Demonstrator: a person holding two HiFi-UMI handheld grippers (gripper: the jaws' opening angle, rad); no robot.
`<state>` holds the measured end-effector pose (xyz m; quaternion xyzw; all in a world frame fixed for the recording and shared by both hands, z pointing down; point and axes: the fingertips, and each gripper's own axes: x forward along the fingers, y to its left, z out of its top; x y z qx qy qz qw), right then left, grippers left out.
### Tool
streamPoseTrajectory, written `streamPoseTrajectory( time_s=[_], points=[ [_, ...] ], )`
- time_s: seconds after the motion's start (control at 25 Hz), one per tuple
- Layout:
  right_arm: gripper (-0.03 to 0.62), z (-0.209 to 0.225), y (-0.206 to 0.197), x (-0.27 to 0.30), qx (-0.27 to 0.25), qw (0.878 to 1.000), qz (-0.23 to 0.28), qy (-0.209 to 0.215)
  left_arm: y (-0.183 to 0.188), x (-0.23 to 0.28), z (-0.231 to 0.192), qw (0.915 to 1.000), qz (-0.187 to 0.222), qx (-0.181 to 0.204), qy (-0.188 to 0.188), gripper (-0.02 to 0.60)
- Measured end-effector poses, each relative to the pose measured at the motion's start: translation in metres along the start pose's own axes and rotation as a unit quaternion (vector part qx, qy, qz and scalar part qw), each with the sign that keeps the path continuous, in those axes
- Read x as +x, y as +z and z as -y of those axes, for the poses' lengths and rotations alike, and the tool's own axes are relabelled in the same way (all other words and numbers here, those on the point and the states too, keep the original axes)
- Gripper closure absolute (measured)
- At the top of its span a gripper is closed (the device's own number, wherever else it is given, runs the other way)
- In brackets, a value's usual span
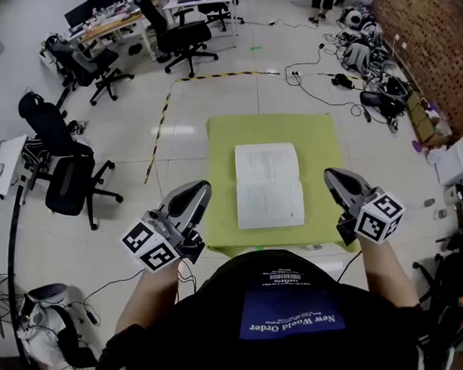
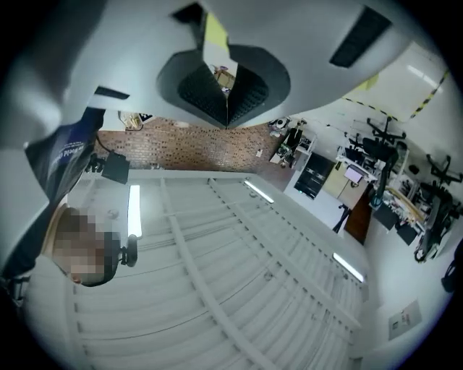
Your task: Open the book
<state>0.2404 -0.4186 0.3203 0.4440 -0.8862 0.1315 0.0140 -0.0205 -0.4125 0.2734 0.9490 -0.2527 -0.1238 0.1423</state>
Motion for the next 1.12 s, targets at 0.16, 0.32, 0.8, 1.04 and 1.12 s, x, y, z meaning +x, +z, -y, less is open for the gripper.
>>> streamPoseTrajectory(
  time_s=[0.16,0.32,0.8,1.04,1.12],
  points=[
    [0.608,-0.020,-0.011,-0.022,-0.004,1.000,0.000,0.012,0.002,0.003,0.015,0.9998,-0.003,0.019,-0.008,0.574],
    [0.608,-0.025,-0.016,-0.027,-0.017,1.000,0.001,0.011,-0.007,0.002,0.020,0.9998,-0.001,0.008,-0.020,0.574],
    [0.608,-0.034,-0.002,-0.016,-0.062,0.997,-0.007,0.035,-0.006,-0.005,0.020,0.9999,0.009,-0.001,-0.013,0.574],
    [0.608,-0.033,-0.001,-0.014,-0.067,0.997,-0.008,0.041,-0.007,-0.009,0.018,0.9999,0.011,-0.002,-0.009,0.574],
    [0.608,-0.033,0.001,-0.013,-0.068,0.997,-0.007,0.042,-0.007,-0.008,0.018,0.9999,0.009,-0.001,-0.011,0.574]
  ],
)
